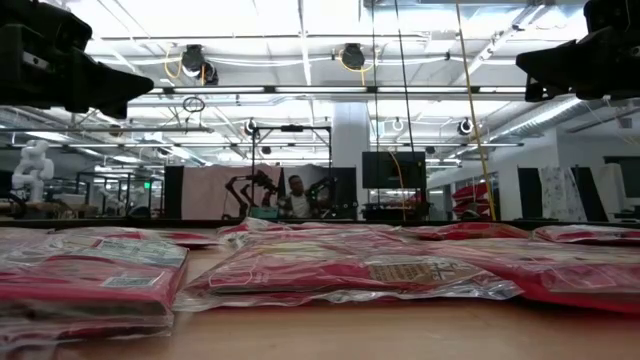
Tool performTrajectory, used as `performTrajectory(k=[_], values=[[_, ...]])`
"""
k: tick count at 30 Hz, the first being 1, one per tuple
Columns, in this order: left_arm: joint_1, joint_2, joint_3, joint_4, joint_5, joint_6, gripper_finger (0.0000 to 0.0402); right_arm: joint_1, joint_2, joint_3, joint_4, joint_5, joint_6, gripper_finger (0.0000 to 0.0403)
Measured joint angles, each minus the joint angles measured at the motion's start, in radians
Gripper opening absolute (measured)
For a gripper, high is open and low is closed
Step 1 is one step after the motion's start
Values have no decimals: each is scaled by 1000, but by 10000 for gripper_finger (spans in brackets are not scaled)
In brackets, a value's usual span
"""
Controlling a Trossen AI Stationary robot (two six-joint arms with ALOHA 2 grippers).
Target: Sort popcorn bags into baskets
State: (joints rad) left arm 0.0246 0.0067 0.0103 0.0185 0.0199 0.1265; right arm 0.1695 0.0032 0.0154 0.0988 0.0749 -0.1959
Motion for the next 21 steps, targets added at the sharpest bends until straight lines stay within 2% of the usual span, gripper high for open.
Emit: performTrajectory(k=[4, 21], values=[[0, 0, 0, 0, 0, 0, 31, 0, 0, 0, 6, 58, -9, 0], [0, 0, 0, 3, 0, -6, 31, 0, 0, 0, 2, 56, -26, 0]])
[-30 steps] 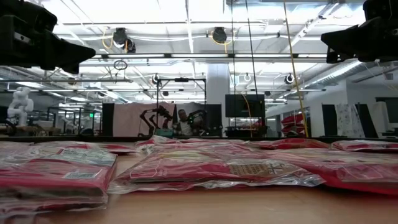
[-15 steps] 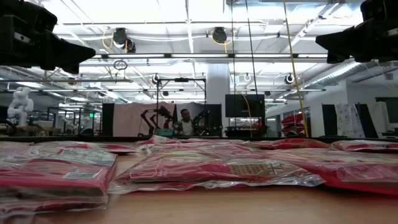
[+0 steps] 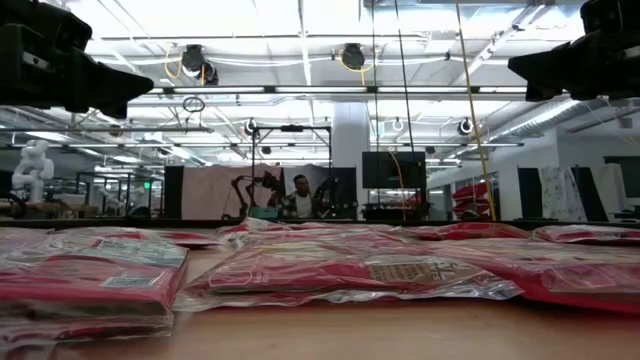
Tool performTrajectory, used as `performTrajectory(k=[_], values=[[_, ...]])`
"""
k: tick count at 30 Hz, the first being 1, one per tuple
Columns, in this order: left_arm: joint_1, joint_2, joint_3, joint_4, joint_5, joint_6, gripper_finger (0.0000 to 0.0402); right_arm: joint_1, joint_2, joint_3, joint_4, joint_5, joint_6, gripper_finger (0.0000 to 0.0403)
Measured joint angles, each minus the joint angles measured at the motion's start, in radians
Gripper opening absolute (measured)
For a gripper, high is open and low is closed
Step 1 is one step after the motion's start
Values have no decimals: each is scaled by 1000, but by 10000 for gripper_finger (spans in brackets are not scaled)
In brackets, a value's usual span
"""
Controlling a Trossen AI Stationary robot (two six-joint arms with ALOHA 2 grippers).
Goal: Sort popcorn bags into baskets
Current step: Put the popcorn bag into the transparent bin
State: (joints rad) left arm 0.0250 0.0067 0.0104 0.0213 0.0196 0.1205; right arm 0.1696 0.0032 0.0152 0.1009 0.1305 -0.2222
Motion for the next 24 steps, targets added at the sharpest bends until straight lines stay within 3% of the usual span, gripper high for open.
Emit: performTrajectory(k=[12, 18, 24], values=[[0, 6, 62, 32, 6, -183, 31, 0, 0, 0, 0, -1, 161, 0], [0, 107, 253, -137, 5, -187, 31, 0, 0, 0, 0, 1, 313, 0], [0, 295, 534, -327, 1, -182, 31, 0, 0, 0, -8, 2, 401, 0]])
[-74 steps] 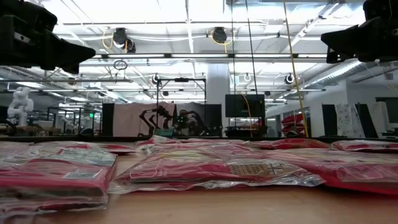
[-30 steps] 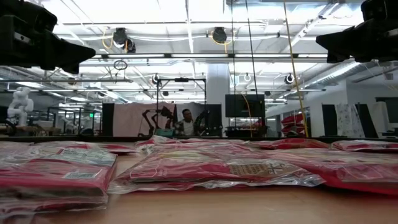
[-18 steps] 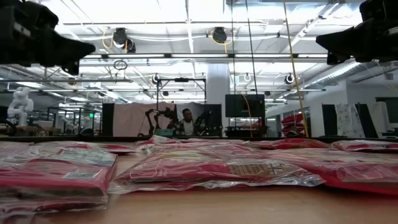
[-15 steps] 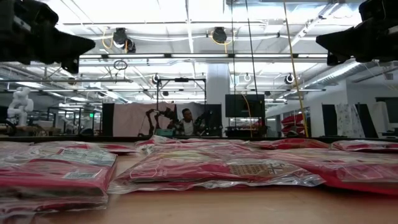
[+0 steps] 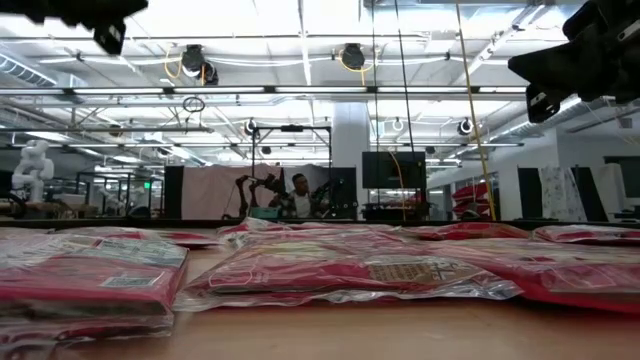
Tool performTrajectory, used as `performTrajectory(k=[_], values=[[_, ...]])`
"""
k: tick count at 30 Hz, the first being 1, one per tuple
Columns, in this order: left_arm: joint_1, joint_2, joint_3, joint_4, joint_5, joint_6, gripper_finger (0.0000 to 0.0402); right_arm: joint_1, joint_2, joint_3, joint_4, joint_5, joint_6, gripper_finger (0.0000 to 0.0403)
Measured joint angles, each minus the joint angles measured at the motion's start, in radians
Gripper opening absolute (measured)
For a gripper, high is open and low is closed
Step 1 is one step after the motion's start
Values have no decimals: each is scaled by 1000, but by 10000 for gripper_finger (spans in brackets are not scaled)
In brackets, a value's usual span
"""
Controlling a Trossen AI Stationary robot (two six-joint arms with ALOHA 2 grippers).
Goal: Sort popcorn bags into baskets
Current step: Put the popcorn bag into the transparent bin
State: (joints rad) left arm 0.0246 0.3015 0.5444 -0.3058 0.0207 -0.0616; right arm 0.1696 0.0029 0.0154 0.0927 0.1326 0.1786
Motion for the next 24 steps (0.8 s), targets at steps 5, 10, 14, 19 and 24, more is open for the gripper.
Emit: performTrajectory(k=[5, 10, 14, 19, 24], values=[[0, 163, 237, -141, -22, 3, 31, 0, 0, 0, -5, 47, 57, 0], [0, 297, 425, -226, -22, -4, 31, 0, 0, 0, -15, 128, 96, 0], [-8, 365, 522, -266, -16, 14, 31, 0, 0, 0, -19, 128, 123, 0], [-14, 419, 546, -282, -14, 50, 31, 0, 12, 0, -29, 127, 171, 0], [-14, 486, 546, -293, -30, 108, 31, 1, 62, 0, -34, 128, 204, 0]])
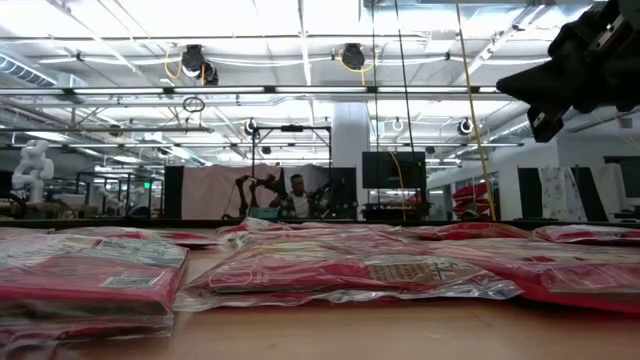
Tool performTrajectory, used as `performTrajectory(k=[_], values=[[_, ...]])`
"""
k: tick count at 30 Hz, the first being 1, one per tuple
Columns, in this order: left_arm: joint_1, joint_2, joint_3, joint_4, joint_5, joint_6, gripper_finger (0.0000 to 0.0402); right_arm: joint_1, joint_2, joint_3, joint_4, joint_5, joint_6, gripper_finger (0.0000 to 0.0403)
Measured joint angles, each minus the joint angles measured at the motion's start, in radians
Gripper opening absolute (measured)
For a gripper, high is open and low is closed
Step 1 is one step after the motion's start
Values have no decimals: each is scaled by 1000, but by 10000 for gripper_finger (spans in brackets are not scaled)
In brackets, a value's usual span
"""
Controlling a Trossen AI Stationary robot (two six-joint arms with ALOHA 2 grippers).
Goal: Sort popcorn bags into baskets
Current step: Put the popcorn bag into the transparent bin
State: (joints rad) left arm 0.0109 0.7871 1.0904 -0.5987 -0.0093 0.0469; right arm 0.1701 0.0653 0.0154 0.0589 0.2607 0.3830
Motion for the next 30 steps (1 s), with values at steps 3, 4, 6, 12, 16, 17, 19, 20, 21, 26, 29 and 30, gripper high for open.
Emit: performTrajectory(k=[3, 4, 6, 12, 16, 17, 19, 20, 21, 26, 29, 30], values=[[0, 47, 0, -1, 0, 74, 31, 0, 43, 0, 0, 8, 25, 0], [0, 63, 0, 0, -1, 90, 31, 1, 63, 0, 0, 22, 36, 0], [0, 93, 0, 3, -1, 113, 31, 1, 95, 0, 7, 59, 49, 0], [0, 169, 0, 6, -31, 134, 31, 1, 208, 45, 24, 162, 179, 0], [0, 201, 0, 15, -41, 34, 31, 9, 321, 176, 17, 104, 270, 0], [0, 209, 0, 24, -41, -7, 31, 13, 348, 220, 3, 97, 287, 0], [-3, 218, 0, 30, -41, -91, 31, 18, 404, 320, -38, 73, 319, 0], [-7, 220, 0, 28, -41, -129, 31, 21, 430, 375, -71, 54, 332, 0], [-13, 222, 0, 29, -40, -166, 31, 24, 454, 429, -113, 41, 338, 0], [-43, 222, 0, 27, -45, -283, 31, 36, 565, 720, -318, -12, 340, 0], [-57, 222, 0, 27, -73, -365, 31, 35, 629, 893, -448, -48, 339, 0], [-63, 222, 0, 27, -88, -395, 31, 35, 652, 950, -494, -60, 339, 0]])
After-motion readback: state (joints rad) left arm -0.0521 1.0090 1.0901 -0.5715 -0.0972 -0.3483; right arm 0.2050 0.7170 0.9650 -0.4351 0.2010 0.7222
